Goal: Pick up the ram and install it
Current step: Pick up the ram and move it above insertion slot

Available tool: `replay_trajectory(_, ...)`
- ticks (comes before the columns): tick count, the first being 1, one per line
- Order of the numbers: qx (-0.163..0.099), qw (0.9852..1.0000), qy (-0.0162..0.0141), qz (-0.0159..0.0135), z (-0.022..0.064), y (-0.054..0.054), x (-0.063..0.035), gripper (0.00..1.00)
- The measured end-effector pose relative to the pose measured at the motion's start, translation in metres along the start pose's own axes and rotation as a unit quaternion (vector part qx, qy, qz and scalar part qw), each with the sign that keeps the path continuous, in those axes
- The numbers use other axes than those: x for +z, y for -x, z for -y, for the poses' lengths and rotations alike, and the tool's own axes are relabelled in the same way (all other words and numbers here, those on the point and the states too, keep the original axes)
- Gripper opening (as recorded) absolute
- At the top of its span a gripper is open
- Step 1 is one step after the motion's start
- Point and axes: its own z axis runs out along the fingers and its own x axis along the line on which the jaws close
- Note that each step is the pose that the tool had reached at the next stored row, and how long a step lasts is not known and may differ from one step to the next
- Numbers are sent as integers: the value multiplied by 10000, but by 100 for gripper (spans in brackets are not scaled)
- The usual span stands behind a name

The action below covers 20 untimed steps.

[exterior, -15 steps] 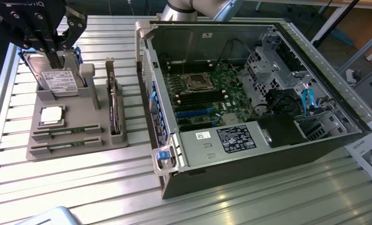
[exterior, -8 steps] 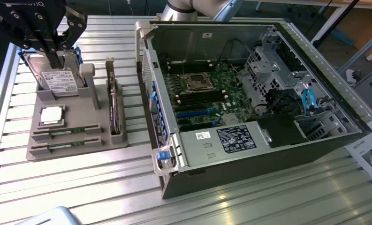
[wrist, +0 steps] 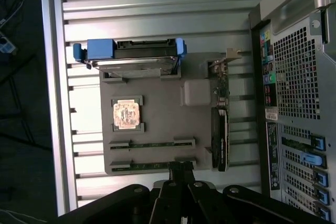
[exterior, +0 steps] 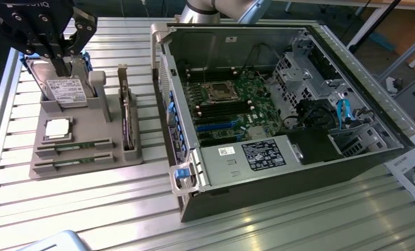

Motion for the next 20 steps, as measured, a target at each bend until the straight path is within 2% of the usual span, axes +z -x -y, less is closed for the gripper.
replay_trajectory(4,-80,10000,2,-3,3,0,0,10)
replay_trajectory(11,-376,9993,9,-14,9,1,-1,10)
replay_trajectory(20,-878,9961,22,-32,15,1,-1,10)
